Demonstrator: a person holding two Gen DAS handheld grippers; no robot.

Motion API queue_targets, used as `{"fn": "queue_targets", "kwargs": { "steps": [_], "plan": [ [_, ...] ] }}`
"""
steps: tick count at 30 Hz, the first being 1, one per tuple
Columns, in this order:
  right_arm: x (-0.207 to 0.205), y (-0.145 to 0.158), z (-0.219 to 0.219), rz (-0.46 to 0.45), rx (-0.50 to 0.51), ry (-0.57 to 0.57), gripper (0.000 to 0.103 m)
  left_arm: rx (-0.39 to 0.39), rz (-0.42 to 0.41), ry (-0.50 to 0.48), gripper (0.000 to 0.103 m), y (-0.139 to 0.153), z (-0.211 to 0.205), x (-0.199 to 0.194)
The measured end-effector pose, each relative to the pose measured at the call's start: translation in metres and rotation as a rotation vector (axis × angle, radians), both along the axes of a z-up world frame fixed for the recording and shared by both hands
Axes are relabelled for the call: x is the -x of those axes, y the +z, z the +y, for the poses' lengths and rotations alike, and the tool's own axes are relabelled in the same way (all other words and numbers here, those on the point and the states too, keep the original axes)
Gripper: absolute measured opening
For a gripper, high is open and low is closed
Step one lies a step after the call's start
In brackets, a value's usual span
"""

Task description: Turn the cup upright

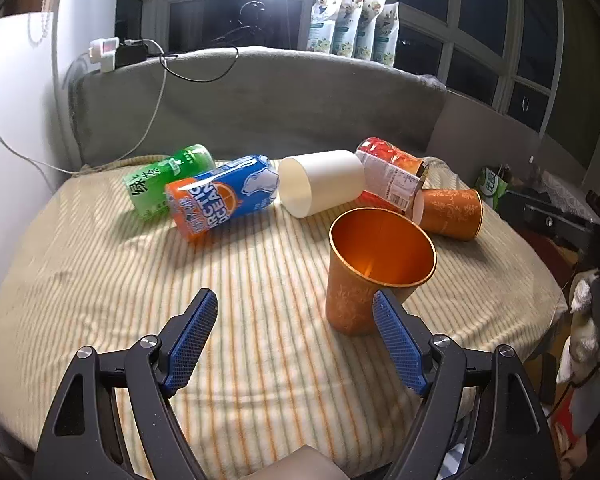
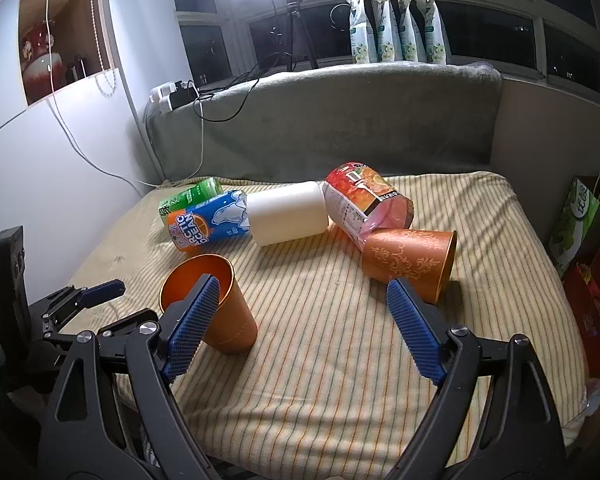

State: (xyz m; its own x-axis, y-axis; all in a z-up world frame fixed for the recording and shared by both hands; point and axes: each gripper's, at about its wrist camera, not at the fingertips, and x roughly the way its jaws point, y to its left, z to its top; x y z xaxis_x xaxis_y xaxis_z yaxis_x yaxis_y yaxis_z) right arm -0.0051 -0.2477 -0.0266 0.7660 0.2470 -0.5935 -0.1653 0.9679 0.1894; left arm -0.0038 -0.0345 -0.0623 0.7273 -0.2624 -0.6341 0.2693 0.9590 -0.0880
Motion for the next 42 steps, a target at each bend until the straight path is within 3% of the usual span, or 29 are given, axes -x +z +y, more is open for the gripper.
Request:
{"fn": "queue_targets", "kwargs": {
  "steps": [6, 12, 18, 26, 42],
  "plan": [
    [0.000, 0.000, -0.005, -0.011, -0.020, -0.017, 0.088, -0.019, -0.027, 0.024, 0.080, 0.006, 0.011, 0.009],
    [0.003, 0.003, -0.007, -0.051, -0.013, -0.057, 0.089, -0.022, -0.152, 0.096, 0.080, 0.028, 0.023, 0.020],
    [0.013, 0.007, -0.003, -0.127, 0.050, -0.117, 0.101, 0.003, -0.260, 0.146, 0.084, 0.045, 0.022, 0.026],
    [0.022, 0.002, 0.010, -0.169, 0.131, -0.135, 0.103, 0.006, -0.298, 0.170, 0.090, 0.047, 0.018, 0.027],
    [0.023, -0.005, 0.007, -0.156, 0.121, -0.147, 0.103, -0.005, -0.294, 0.168, 0.091, 0.047, 0.014, 0.031]
  ]
}}
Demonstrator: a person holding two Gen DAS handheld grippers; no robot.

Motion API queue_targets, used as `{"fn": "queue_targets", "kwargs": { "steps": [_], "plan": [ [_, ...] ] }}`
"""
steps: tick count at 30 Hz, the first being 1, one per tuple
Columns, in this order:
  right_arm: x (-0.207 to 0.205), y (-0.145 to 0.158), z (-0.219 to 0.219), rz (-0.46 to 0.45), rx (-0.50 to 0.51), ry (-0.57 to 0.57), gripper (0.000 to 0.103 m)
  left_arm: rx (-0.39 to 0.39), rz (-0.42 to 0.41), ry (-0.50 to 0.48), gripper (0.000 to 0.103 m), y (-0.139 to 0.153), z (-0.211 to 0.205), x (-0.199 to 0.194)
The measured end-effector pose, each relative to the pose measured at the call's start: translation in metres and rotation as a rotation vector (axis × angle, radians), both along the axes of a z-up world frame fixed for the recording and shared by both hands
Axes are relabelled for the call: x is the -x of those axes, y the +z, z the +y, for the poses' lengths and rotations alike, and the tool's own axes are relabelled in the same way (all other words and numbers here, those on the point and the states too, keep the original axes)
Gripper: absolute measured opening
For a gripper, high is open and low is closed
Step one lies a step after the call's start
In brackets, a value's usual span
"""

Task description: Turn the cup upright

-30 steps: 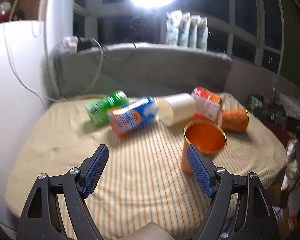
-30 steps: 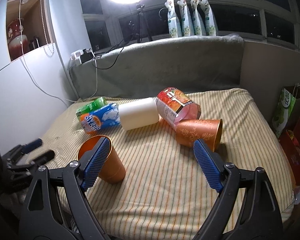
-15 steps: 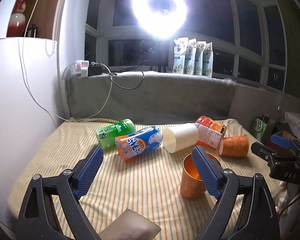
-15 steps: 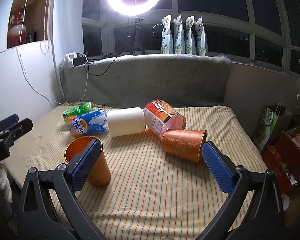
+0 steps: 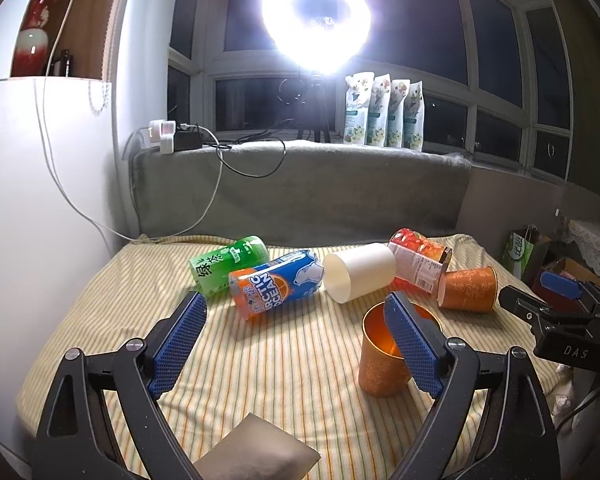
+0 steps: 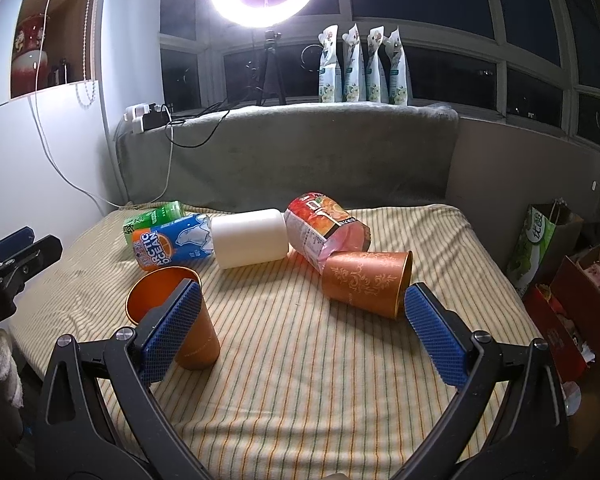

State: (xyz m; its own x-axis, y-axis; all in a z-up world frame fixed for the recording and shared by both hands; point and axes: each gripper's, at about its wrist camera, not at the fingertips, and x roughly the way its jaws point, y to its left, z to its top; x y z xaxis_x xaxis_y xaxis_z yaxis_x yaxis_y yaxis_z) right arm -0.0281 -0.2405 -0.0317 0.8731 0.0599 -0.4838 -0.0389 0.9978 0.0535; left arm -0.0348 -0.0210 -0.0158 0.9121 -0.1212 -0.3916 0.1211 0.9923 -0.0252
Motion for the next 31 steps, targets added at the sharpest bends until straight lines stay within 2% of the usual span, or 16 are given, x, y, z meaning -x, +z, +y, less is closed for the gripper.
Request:
{"fn": "queue_targets", "kwargs": {
  "steps": [31],
  "plan": [
    [-0.0034, -0.0086, -0.0061, 0.015, -0.009, -0.018, 0.103, -0.023, -0.011, -0.001, 0.091, -0.0016, -0.0015, -0.0011]
  ]
}}
